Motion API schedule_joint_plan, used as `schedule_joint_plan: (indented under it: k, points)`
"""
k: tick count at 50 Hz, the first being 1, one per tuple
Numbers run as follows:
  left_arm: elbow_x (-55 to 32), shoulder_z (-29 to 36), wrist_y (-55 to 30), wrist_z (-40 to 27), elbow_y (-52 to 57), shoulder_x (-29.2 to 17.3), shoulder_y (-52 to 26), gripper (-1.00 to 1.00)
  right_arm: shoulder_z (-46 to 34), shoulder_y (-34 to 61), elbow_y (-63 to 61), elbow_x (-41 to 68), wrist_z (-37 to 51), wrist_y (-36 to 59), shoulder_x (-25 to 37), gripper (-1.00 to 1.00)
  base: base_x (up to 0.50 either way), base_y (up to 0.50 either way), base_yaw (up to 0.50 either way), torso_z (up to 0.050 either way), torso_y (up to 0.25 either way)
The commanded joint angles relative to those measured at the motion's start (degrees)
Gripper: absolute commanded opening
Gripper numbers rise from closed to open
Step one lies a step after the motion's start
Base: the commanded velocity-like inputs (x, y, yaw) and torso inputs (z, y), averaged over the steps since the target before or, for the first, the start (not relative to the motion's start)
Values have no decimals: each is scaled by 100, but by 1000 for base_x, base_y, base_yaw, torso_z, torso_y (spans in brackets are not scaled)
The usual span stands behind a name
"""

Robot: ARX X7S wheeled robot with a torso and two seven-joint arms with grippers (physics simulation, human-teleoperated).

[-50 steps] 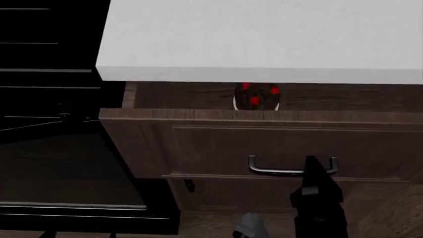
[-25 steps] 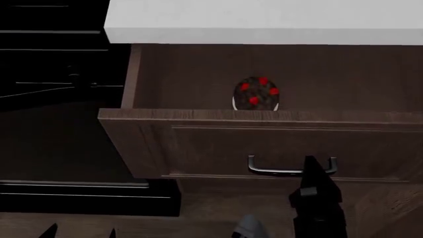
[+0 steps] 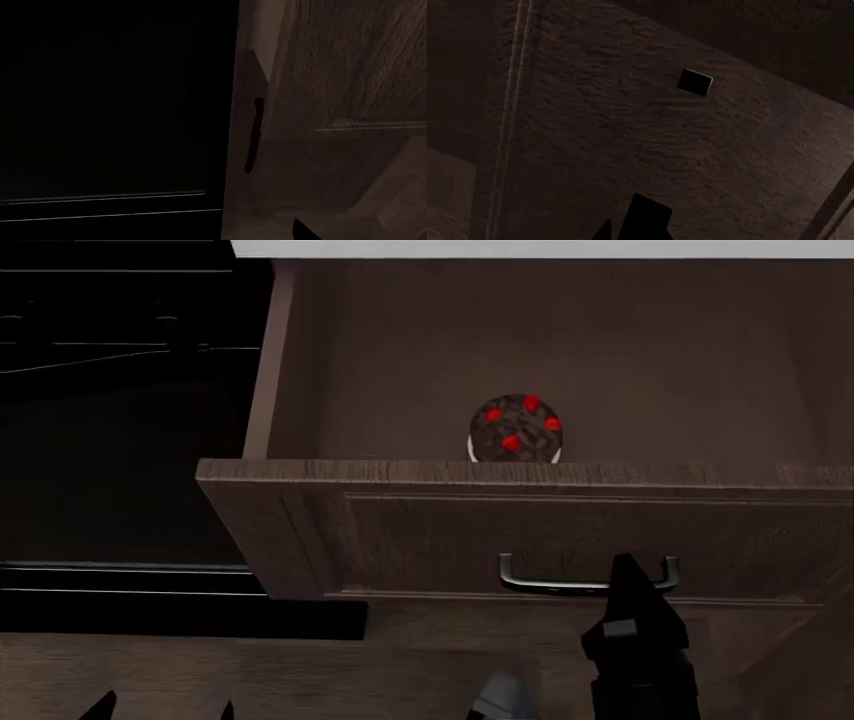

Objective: Open the right drawer.

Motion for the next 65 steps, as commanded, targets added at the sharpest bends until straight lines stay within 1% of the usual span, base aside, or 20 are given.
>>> schedule_joint_plan:
  k: [1,65]
  points:
    - [-9,15,-3,-17,21,-13,3,100,-267,-68,-155,-389,33,-1,-93,-100,-199,0,0,0,0]
    - [-69,79,27,-77,67,-76,1,100,-255,-45,-201,-579,-78,51,-81,-100,-197,1,0,0,0]
